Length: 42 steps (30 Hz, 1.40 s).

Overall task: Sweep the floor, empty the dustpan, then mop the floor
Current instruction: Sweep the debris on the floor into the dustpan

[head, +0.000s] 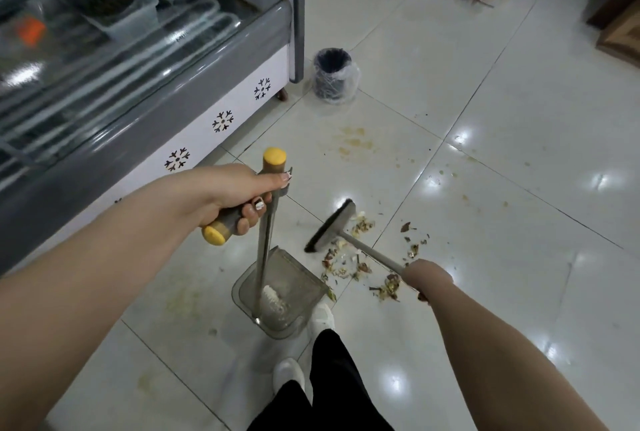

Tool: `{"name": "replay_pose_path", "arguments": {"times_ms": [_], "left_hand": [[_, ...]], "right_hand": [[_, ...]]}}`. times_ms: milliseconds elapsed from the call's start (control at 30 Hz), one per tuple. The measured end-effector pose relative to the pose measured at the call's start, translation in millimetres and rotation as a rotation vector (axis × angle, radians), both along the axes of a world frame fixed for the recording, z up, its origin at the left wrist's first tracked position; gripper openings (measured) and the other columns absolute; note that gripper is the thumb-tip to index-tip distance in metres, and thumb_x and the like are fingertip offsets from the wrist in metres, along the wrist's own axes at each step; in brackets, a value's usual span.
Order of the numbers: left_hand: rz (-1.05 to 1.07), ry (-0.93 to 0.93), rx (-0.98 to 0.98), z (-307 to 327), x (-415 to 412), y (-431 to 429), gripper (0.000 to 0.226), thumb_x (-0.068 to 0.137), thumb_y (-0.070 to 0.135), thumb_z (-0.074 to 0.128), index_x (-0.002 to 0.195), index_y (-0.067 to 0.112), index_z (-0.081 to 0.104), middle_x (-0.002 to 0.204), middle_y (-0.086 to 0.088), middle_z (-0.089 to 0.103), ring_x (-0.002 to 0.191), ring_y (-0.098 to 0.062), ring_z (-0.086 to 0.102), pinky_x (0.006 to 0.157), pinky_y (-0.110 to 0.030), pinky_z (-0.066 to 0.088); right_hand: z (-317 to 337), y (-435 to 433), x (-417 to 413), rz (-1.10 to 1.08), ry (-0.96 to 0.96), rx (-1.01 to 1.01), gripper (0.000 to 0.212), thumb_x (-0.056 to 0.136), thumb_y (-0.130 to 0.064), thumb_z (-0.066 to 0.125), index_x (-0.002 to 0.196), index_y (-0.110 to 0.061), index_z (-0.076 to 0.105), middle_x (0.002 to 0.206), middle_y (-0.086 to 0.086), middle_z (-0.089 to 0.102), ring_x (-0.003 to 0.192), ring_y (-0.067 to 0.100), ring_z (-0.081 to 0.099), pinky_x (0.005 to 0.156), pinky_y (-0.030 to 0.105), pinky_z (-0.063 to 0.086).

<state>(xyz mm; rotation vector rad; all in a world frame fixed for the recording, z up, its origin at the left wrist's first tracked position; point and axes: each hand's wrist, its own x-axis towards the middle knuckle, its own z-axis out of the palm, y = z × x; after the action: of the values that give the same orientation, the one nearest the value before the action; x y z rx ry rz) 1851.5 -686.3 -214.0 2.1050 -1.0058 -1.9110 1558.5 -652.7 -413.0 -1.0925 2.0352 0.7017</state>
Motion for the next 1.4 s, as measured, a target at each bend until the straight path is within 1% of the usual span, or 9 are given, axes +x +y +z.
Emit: {"name": "replay_pose_path", "arguments": {"times_ms": [100,300,500,633,933,1100,1233,1300,1400], "left_hand": [[-0.001,0.010,-0.004,1,-6,23,0.042,0.092,0.046,0.053,0.070,0.014,0.038,0.045,0.003,0.033,0.027,-0.004,0.030,0.031,-0.012,0.029],[-0.036,-0.009,-0.005,10,-24,55,0.043,0.091,0.046,0.054,0.069,0.013,0.039,0.046,0.003,0.034,0.028,-0.005,0.031,0.032,-0.013,0.031],[-0.052,-0.066,0.023,12,-61,72,0.040,0.092,0.045,0.053,0.075,0.010,0.041,0.052,0.000,0.033,0.029,-0.006,0.032,0.033,-0.014,0.032],[-0.016,-0.110,0.070,7,-92,82,0.040,0.091,0.046,0.053,0.073,0.012,0.041,0.048,0.002,0.035,0.029,-0.006,0.034,0.033,-0.015,0.032],[0.176,-0.112,0.060,2,-146,131,0.040,0.094,0.042,0.052,0.069,0.012,0.041,0.038,0.005,0.036,0.030,-0.007,0.033,0.035,-0.013,0.031],[0.251,-0.129,0.030,1,-166,158,0.040,0.092,0.042,0.055,0.072,0.010,0.045,0.051,0.000,0.035,0.035,-0.009,0.033,0.036,-0.015,0.032],[0.260,-0.121,0.038,4,-181,182,0.041,0.092,0.044,0.054,0.074,0.009,0.044,0.051,0.000,0.035,0.035,-0.009,0.034,0.035,-0.016,0.032],[0.268,-0.117,0.039,7,-192,194,0.041,0.093,0.044,0.053,0.072,0.010,0.043,0.048,0.001,0.036,0.034,-0.009,0.034,0.034,-0.016,0.032],[0.324,-0.107,0.027,11,-206,206,0.042,0.093,0.044,0.052,0.070,0.011,0.041,0.047,0.002,0.035,0.032,-0.008,0.032,0.035,-0.013,0.031]], "right_hand": [[16,15,-15,0.035,0.027,-0.037,0.020,0.092,-0.019,0.042,0.073,-0.013,0.047,0.065,0.001,0.054,0.049,0.014,0.052,0.048,0.022,0.041],[19,27,-24,0.030,-0.103,-0.063,0.018,0.092,-0.023,0.045,0.090,-0.006,0.051,0.067,0.007,0.056,0.052,0.021,0.056,0.053,0.026,0.047],[-14,21,-11,0.306,-0.082,-0.059,0.018,0.093,-0.023,0.045,0.081,-0.016,0.057,0.064,-0.004,0.055,0.051,0.011,0.051,0.056,0.021,0.042],[-14,11,-52,0.436,-0.013,-0.030,0.016,0.092,-0.025,0.046,0.079,-0.018,0.052,0.071,-0.004,0.055,0.062,0.012,0.056,0.061,0.022,0.044],[22,-23,-144,0.693,0.094,-0.093,0.012,0.091,-0.022,0.044,0.095,-0.018,0.054,0.073,-0.005,0.053,0.068,0.014,0.057,0.057,0.021,0.041],[31,-21,-150,0.604,0.012,-0.035,0.015,0.087,-0.019,0.046,0.085,-0.012,0.058,0.065,0.002,0.057,0.051,0.018,0.058,0.054,0.022,0.044],[15,9,-140,0.612,-0.055,-0.007,0.016,0.088,-0.018,0.045,0.097,-0.010,0.055,0.070,0.006,0.060,0.048,0.019,0.057,0.054,0.025,0.047],[10,29,-131,0.645,-0.080,-0.003,0.016,0.090,-0.019,0.045,0.085,-0.007,0.055,0.066,0.006,0.057,0.048,0.018,0.055,0.053,0.025,0.046],[0,54,-122,0.697,-0.085,0.004,0.024,0.092,-0.026,0.048,0.075,-0.010,0.052,0.066,0.002,0.054,0.055,0.017,0.053,0.065,0.028,0.046]]}}
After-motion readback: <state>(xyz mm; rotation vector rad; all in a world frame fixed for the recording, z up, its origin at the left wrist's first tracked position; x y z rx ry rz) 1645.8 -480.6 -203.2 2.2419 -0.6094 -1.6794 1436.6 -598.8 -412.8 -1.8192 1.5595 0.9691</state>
